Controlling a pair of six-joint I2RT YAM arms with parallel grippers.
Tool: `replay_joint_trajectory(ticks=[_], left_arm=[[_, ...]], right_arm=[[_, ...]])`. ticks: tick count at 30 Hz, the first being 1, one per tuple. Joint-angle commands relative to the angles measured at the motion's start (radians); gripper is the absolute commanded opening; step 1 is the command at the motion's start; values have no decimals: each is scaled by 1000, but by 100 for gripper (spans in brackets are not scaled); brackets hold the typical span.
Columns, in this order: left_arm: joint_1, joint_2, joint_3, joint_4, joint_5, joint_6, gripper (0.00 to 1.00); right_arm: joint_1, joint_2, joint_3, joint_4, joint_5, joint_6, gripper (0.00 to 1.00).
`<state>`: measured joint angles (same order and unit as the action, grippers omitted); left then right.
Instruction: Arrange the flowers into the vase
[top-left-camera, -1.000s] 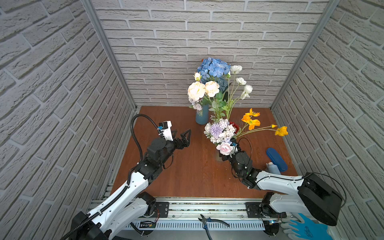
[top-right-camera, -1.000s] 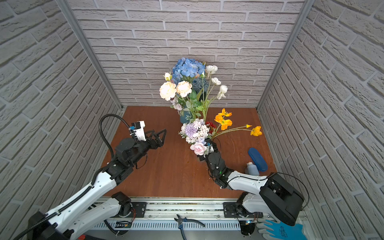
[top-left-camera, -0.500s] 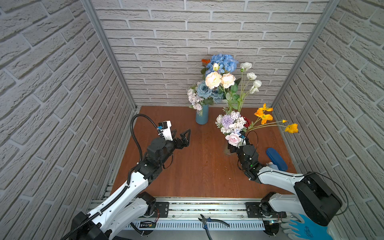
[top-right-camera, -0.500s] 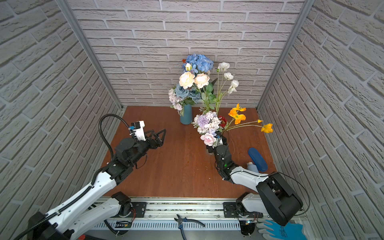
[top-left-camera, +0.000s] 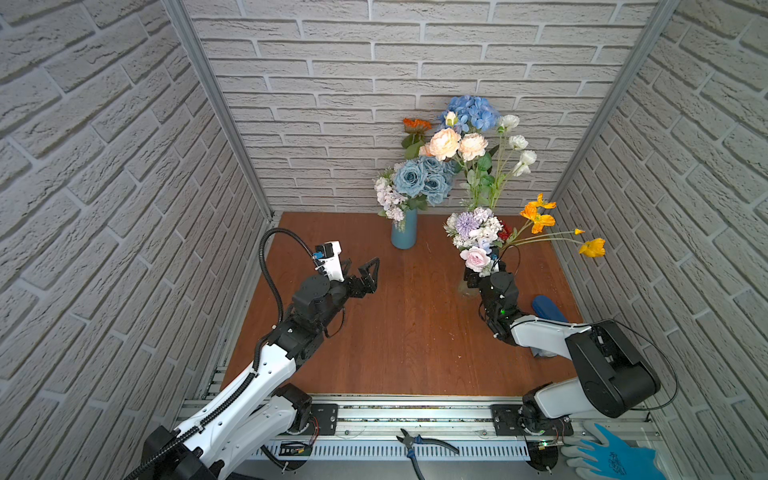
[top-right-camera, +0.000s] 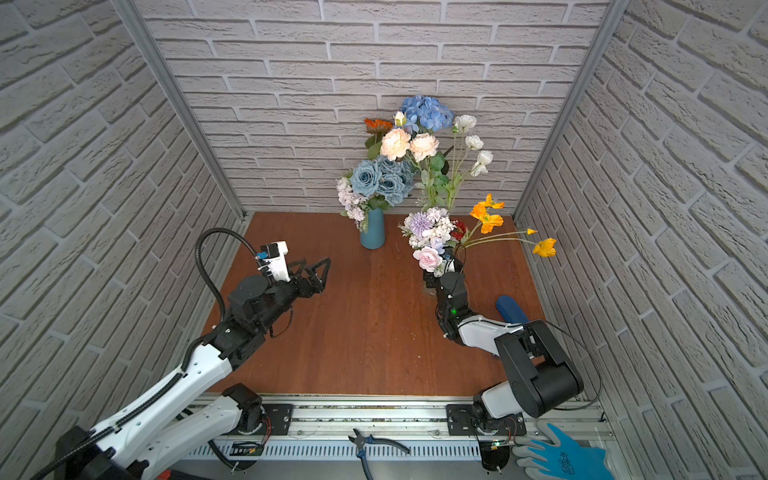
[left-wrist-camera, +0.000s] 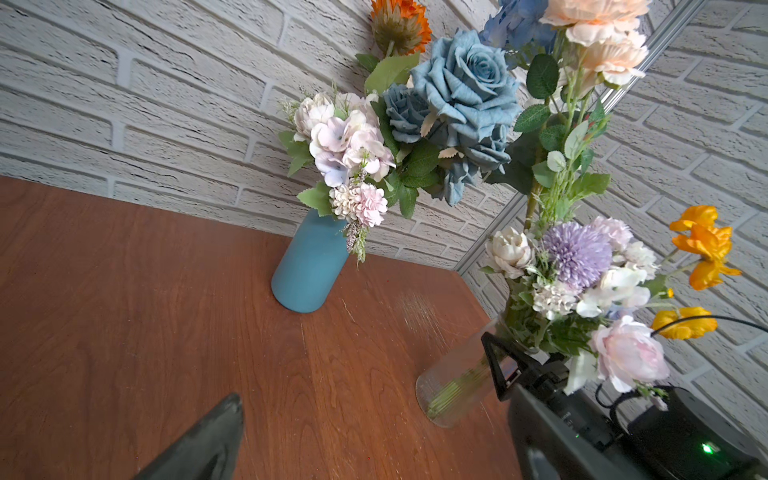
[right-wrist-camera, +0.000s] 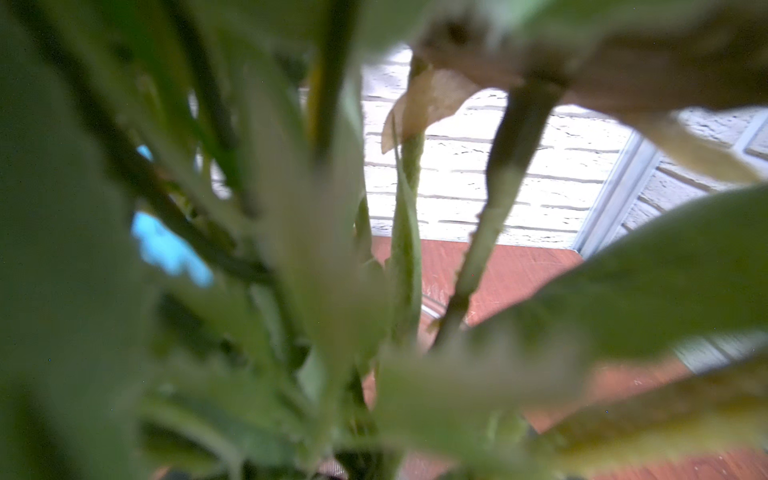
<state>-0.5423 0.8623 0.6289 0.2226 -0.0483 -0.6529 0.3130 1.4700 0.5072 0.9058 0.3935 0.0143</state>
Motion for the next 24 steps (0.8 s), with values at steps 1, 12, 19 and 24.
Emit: replay_joint_trajectory(ticks=[1,12,19,24], left_arm=[[10,-2,10,23,-13,16,98],[14,9,18,14,-16,21,98],[21,16,27,2,-21,27,98],[20,39,40,9,-12,25,98]], right_arm=[[-29,29,33,12,43,8,72],[-96,251,184,143,48,-9,72],[-130,312,258,133,41,-5,73],[-139,368,332,111,36,-48,74]])
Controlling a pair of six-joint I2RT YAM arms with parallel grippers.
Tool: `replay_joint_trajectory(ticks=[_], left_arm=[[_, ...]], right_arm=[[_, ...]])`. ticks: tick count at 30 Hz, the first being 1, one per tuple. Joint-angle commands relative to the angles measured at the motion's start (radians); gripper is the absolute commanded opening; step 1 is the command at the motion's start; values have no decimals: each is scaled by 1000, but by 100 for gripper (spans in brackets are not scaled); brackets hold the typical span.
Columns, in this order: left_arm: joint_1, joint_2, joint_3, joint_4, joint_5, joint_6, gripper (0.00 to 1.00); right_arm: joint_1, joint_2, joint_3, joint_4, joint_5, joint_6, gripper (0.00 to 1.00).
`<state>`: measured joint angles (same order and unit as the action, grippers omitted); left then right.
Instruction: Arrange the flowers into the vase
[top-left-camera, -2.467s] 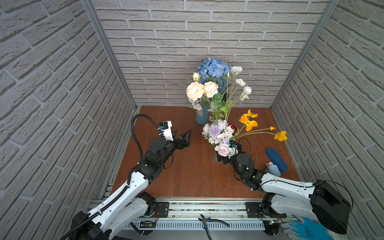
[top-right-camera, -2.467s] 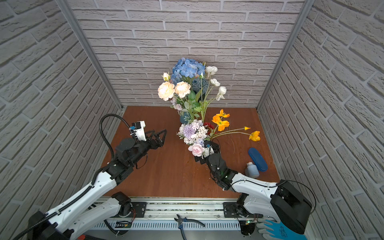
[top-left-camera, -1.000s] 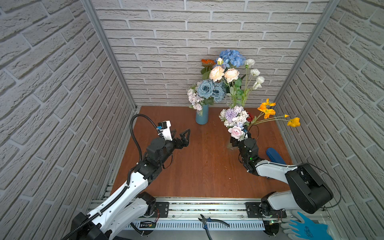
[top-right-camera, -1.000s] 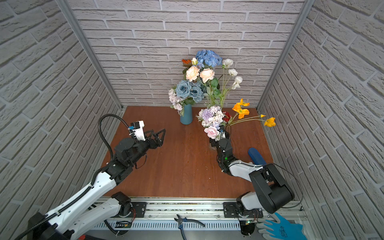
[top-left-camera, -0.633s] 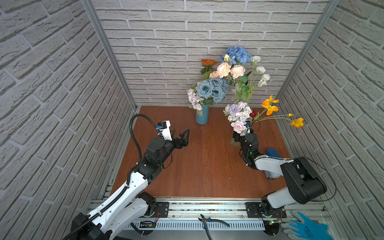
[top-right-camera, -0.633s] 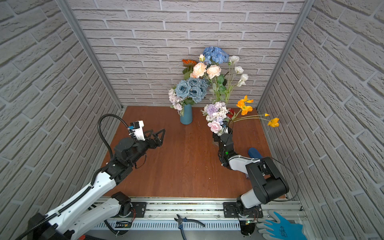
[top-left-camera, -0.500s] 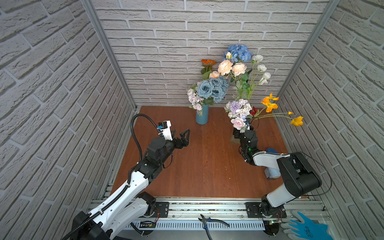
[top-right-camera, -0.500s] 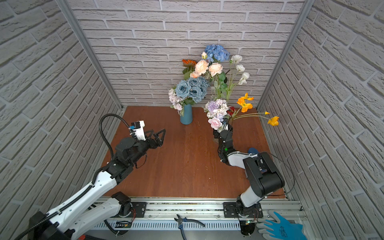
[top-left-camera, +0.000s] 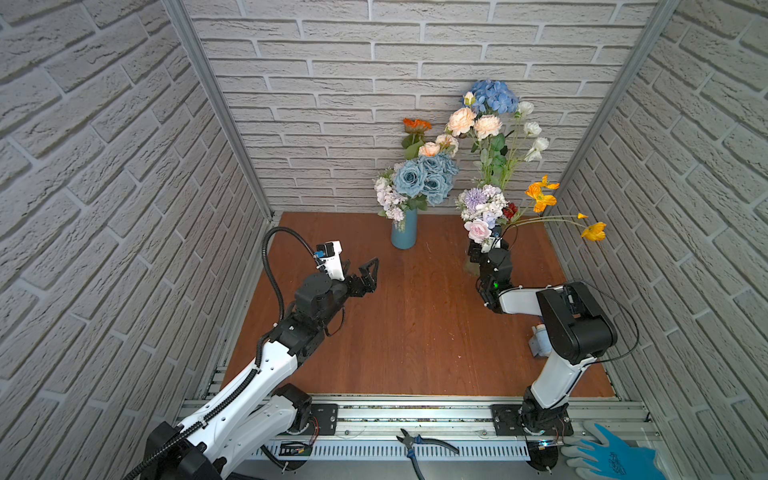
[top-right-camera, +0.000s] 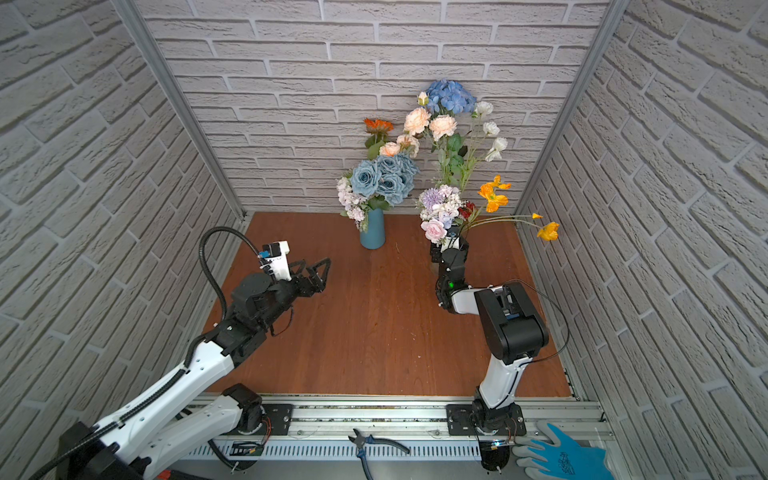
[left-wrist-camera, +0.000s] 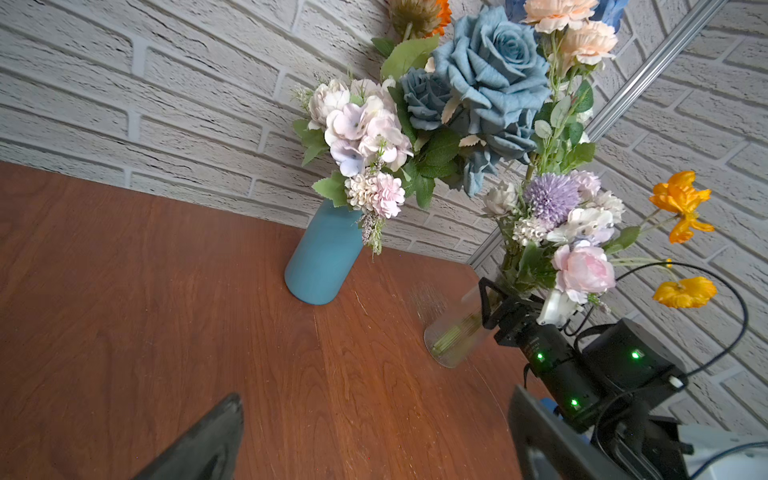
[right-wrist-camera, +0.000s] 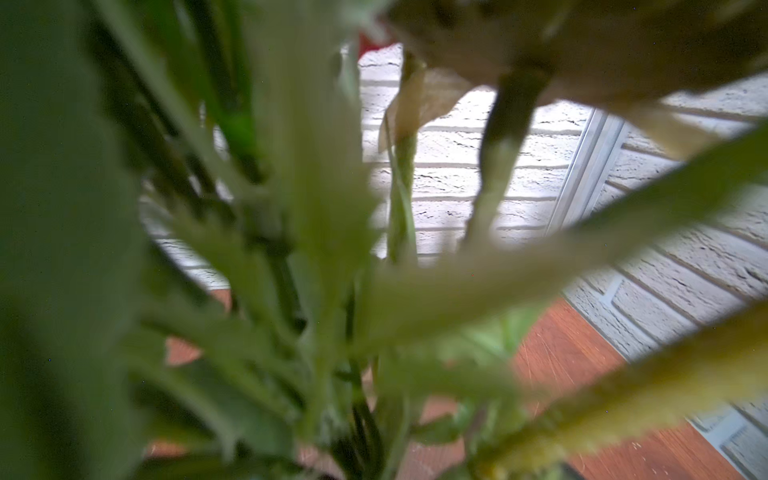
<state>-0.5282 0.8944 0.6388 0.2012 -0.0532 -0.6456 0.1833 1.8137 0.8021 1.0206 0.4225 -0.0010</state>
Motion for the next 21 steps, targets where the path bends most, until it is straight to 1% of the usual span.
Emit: replay_joint_trajectory(ticks=[1,9,14,15,19,20,21], left_arm=[[6,9,32,31,-7,17,98],[8,5,39,20,-14,22,98],[8,-3,41,12,-14,22,98],[9,-5,41,12,-14,21,98],[8,-5,39,16,-11,18,98],[8,-5,39,17,-11,18,98],[8,-6,39,17,-10,17,98]], right_arm=[[-11,32,50,-8,5,-37,74],[-37,89,103,-10,-39,-7,74],[-36,72,69,51,-59,6,75],[-36,65,56,61,-65,6,78],[-32,25,12,75,-78,0,96],[-32,9,-3,81,-76,-1,99],[-31,-9,-20,86,-77,-1,100]])
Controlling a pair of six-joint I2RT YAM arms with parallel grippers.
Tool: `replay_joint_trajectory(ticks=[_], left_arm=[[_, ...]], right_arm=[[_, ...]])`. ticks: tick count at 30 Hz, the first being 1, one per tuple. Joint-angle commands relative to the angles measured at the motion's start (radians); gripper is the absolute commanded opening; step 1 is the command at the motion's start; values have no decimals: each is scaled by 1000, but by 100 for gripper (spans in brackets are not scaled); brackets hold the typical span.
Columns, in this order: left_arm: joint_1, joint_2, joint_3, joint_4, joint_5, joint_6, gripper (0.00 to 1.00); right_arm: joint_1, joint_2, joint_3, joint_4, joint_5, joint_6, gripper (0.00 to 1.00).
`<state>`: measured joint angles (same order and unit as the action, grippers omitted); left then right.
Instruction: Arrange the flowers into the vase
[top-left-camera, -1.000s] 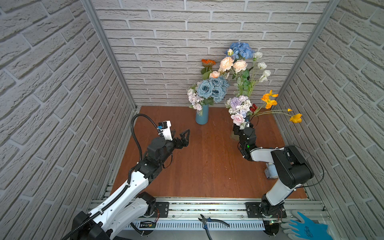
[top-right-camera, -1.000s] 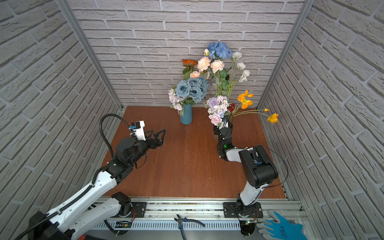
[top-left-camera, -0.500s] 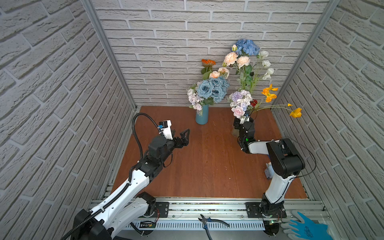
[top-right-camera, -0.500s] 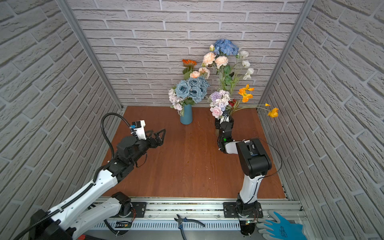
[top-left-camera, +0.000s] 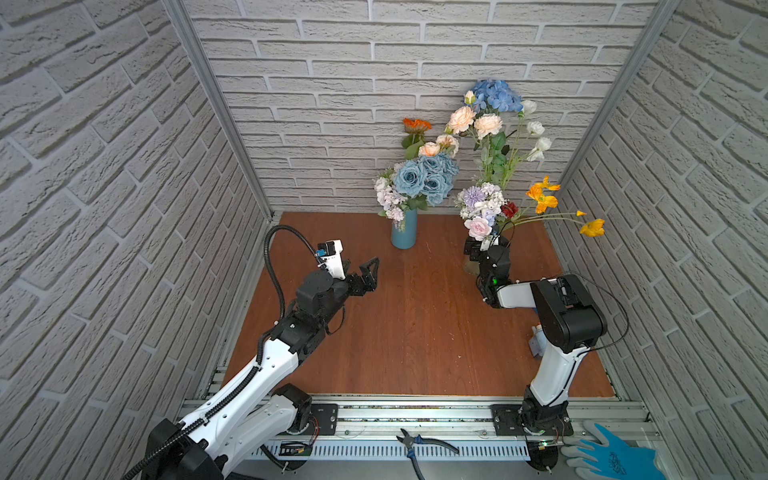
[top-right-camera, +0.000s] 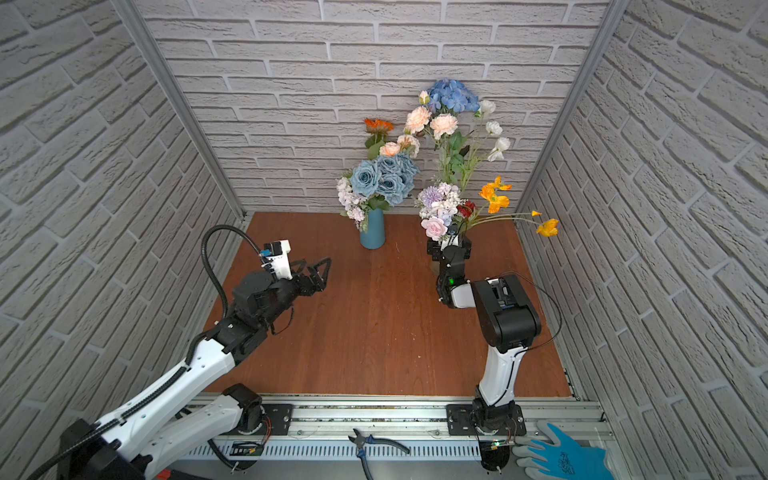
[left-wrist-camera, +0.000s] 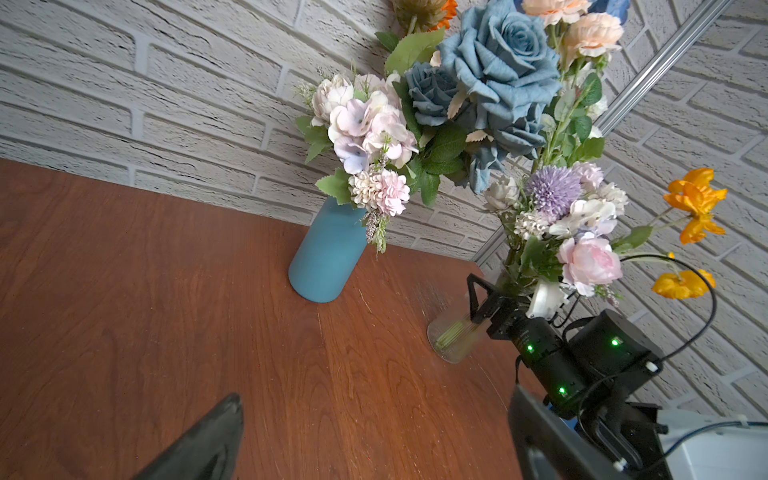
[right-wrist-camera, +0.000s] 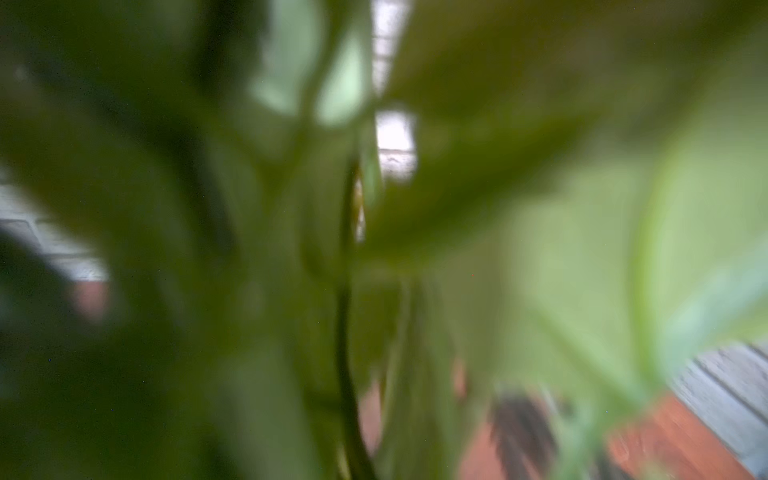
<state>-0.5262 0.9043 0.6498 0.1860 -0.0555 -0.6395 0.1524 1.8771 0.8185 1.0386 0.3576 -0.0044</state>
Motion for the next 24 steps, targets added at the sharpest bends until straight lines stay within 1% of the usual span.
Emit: replay_joint_trajectory(ticks=[1,4,8,11,14,17,19,21,24], left_arm=[[6,-16,28,32,-7,9,98],[6,-21,25,35,-7,8,98],[7,-29,26,24,-17,22,98],[11,-48,30,-12,-50,49,98],[34,-76,26,-60,-97,80,98],[79,-97,22,-137,-161,121,98],[113,-100,20,-188,-219,160,98],[152,-102,2,-217,-286,197,98],[197,-108,-40,-213,-390,225,98]], right_arm=[[1,-90,-49,68,-12,3,100],[7,-152,-93,42,-14,4,99],[20,-282,-161,-72,-14,41,100],[30,-410,-207,-223,-38,87,100],[34,-550,-220,-457,-138,84,100],[34,-681,-198,-768,-152,150,100],[35,-745,-205,-893,-158,145,100],[34,-804,-238,-960,-156,143,100],[34,-858,-322,-945,-153,112,100]])
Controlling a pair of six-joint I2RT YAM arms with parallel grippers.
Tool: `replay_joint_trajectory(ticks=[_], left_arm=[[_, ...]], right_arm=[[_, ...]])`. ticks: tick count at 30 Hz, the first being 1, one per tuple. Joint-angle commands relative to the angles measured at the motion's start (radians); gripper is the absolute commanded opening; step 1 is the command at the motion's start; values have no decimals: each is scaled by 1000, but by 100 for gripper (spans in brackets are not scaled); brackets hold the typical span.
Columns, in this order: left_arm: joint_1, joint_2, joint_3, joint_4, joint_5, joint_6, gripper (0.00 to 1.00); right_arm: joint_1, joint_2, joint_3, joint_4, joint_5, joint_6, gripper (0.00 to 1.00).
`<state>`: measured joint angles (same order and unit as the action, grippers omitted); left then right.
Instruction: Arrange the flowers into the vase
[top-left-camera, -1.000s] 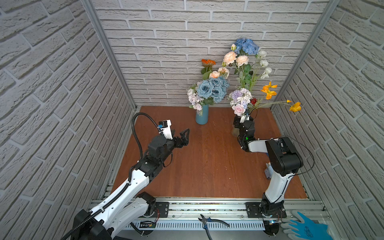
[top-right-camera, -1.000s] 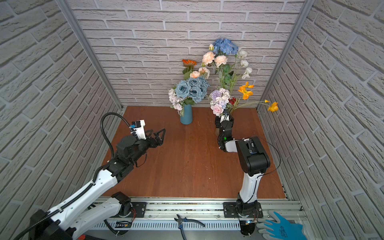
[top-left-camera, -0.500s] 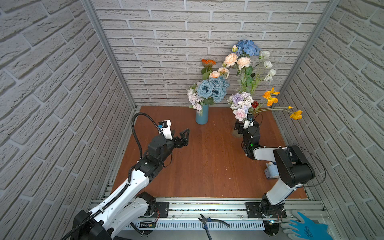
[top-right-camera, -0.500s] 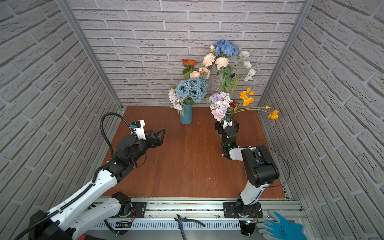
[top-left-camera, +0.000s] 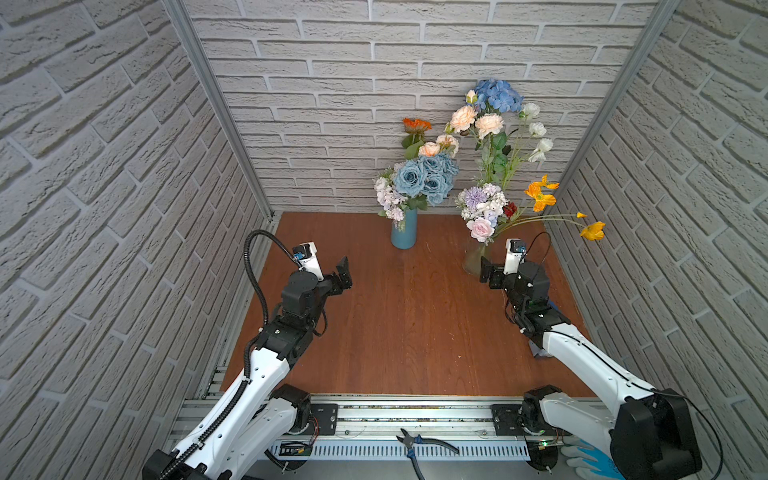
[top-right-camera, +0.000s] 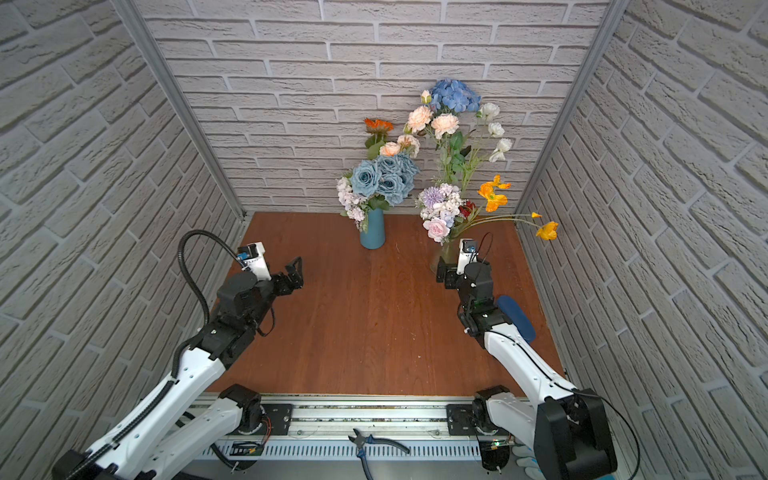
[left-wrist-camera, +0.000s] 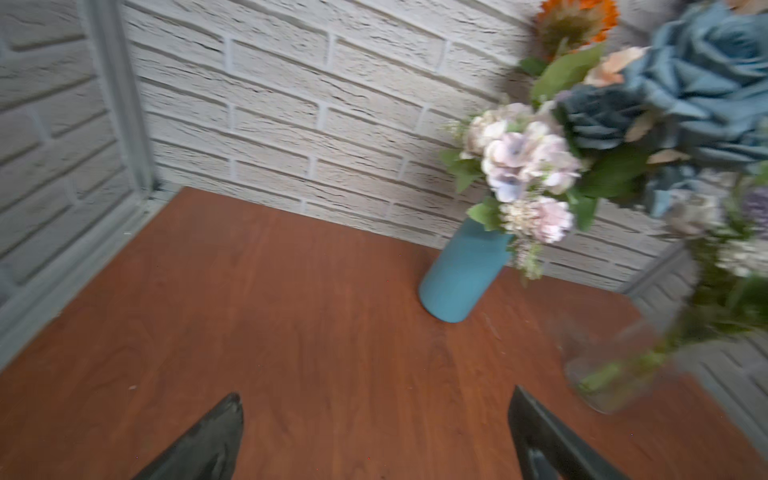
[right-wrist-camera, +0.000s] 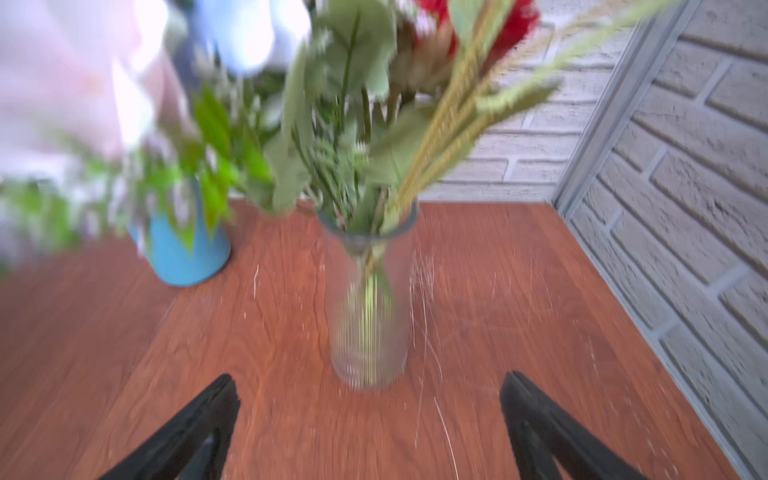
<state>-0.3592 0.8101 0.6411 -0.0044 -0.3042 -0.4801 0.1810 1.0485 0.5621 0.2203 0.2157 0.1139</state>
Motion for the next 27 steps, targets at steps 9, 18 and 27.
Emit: replay_joint_trajectory(ticks=[9,18,27], left_arm=[[92,44,-102,37,-361,141,98],[154,133,-181,252,-414,260,98],[164,388,-228,565,-368,418,98]], right_arm=[[3,14,-184,107,108,-167,99],[-15,285,-277,636,3,-184,99],[-86,420,-214,630,-71,-123,99]])
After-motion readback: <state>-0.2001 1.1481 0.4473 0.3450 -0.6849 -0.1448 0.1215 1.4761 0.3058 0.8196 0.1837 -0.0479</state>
